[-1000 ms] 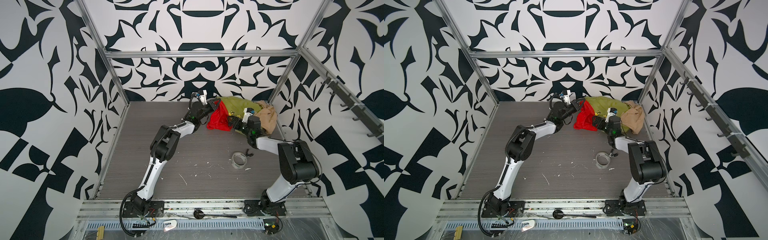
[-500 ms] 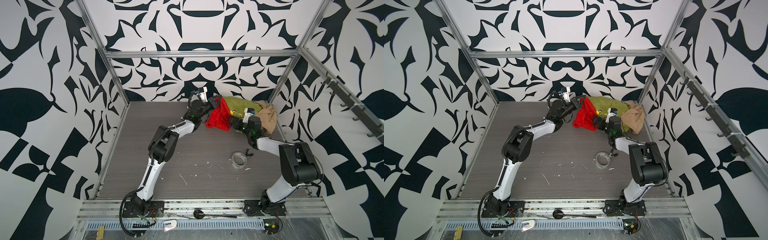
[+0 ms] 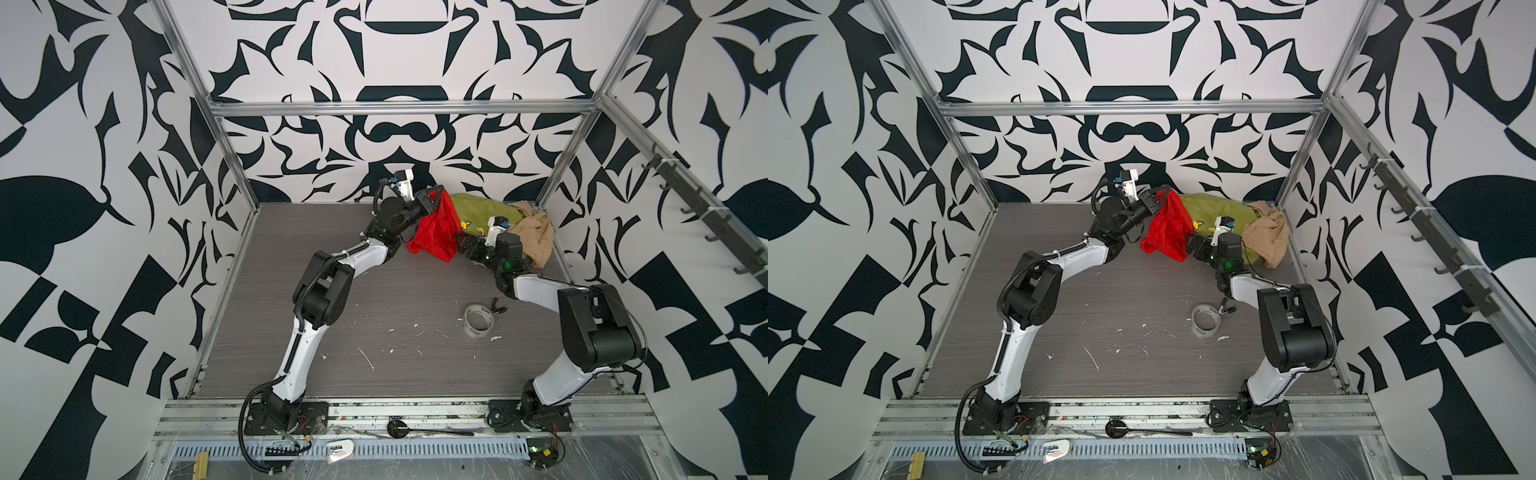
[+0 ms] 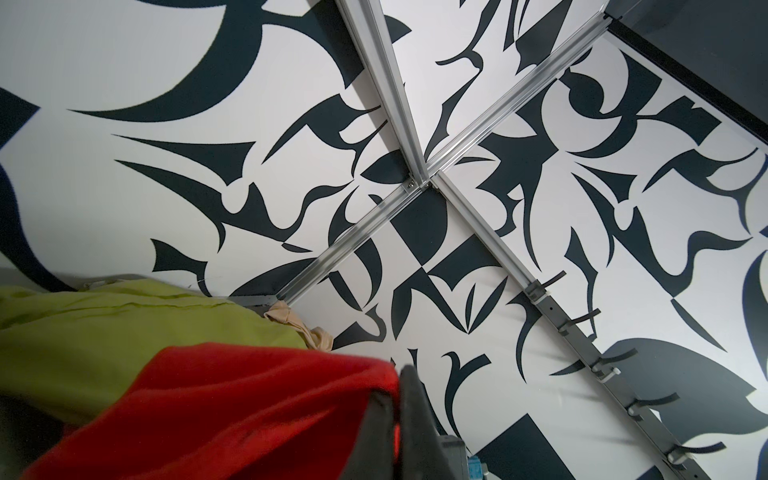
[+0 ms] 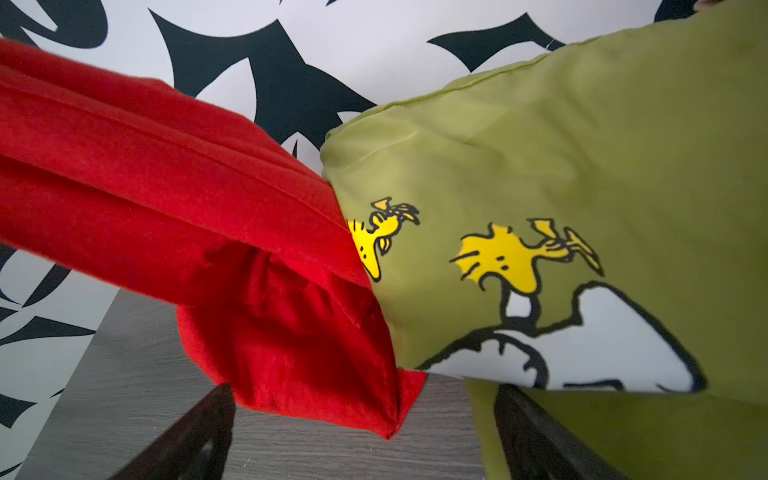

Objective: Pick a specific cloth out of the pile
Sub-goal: 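Lift the red cloth upward with the left gripper, pulling it off the pile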

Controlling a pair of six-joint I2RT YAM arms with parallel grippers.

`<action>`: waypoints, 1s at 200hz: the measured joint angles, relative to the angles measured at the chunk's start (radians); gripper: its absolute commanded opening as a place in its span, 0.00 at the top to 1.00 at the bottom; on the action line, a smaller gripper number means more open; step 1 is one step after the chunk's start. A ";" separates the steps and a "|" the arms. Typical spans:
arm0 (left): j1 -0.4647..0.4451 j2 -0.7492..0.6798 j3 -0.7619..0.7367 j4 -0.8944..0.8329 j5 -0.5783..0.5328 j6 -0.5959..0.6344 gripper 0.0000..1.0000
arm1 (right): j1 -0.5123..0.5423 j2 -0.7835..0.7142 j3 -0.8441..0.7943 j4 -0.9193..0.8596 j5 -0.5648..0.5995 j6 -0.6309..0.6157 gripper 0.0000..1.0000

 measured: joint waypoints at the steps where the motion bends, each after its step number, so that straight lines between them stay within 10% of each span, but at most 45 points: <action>1: 0.000 0.000 0.000 0.000 0.000 0.000 1.00 | 0.000 0.000 0.000 0.000 0.000 0.000 0.00; 200: -0.006 -0.091 -0.035 0.024 -0.003 0.004 1.00 | 0.000 -0.089 -0.001 -0.034 -0.043 -0.044 0.00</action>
